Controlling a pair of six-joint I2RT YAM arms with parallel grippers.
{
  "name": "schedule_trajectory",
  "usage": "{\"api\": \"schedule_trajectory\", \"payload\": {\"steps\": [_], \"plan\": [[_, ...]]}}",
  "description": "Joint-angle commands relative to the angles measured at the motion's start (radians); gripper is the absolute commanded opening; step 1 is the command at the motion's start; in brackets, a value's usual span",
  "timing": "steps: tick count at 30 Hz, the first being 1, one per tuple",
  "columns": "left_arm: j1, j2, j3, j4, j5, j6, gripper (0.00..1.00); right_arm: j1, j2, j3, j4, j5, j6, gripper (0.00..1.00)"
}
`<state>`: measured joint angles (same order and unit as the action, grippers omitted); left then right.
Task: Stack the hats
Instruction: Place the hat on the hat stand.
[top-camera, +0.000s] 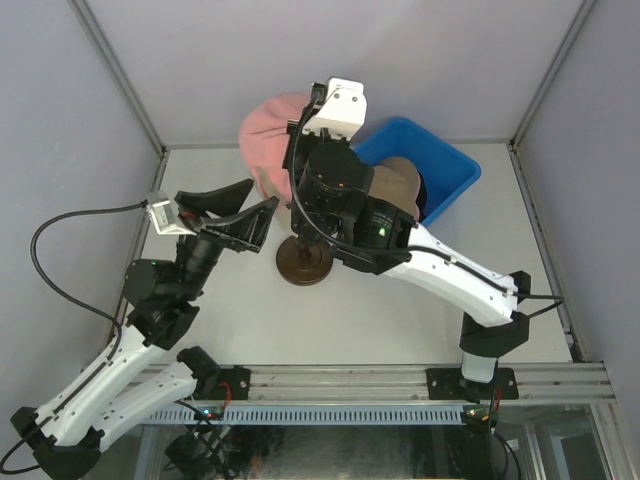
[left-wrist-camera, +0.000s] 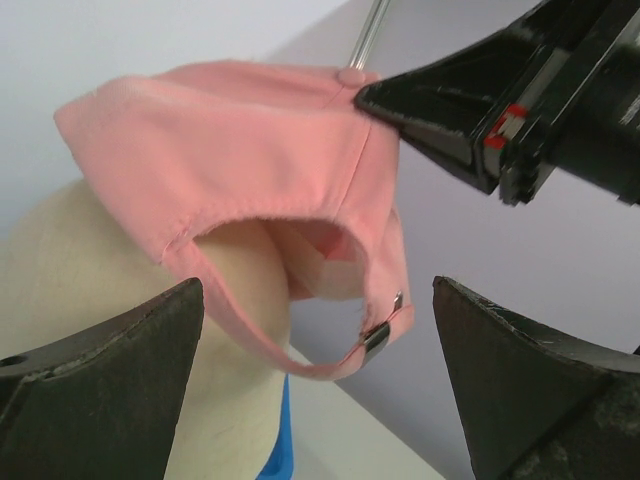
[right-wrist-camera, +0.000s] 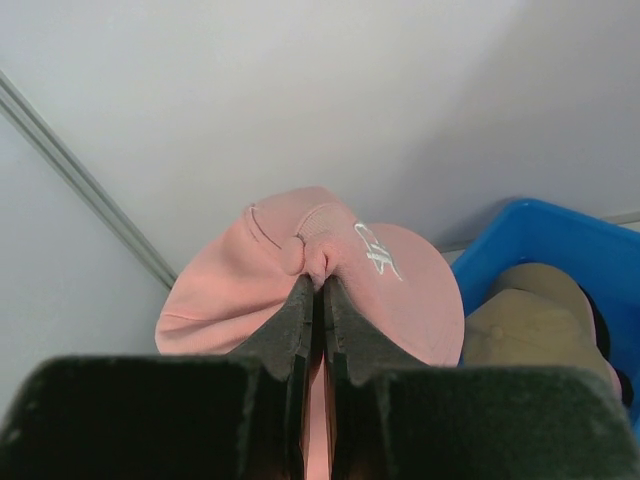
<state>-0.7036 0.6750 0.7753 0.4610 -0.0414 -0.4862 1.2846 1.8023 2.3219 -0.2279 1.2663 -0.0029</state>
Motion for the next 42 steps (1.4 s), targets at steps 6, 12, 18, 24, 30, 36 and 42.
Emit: {"api": "schedule_trajectory", "payload": {"steps": [6,12,18,24,30,36,42], "plan": [[0.035,-0.012,-0.027,-0.002,-0.014,-0.018,1.00,0.009,0.010,0.081,0.054,-0.028,0.002,0.00],[0.056,-0.006,-0.028,-0.013,-0.044,-0.022,0.95,0.004,0.044,0.113,0.045,-0.030,0.011,0.00],[0.076,0.012,-0.020,-0.005,-0.036,-0.033,0.87,0.004,0.056,0.114,0.017,-0.048,0.054,0.00],[0.112,0.006,-0.021,-0.005,-0.061,-0.037,0.63,0.007,0.064,0.114,0.006,-0.056,0.077,0.00],[0.161,0.004,-0.009,-0.009,-0.068,-0.029,0.48,0.007,0.068,0.113,-0.001,-0.057,0.078,0.00],[0.197,0.013,0.007,-0.010,-0.055,-0.027,0.34,0.007,0.054,0.076,-0.031,-0.051,0.099,0.00],[0.213,0.037,0.031,-0.011,-0.025,-0.033,0.25,0.007,0.030,0.018,-0.055,-0.054,0.139,0.00]]}}
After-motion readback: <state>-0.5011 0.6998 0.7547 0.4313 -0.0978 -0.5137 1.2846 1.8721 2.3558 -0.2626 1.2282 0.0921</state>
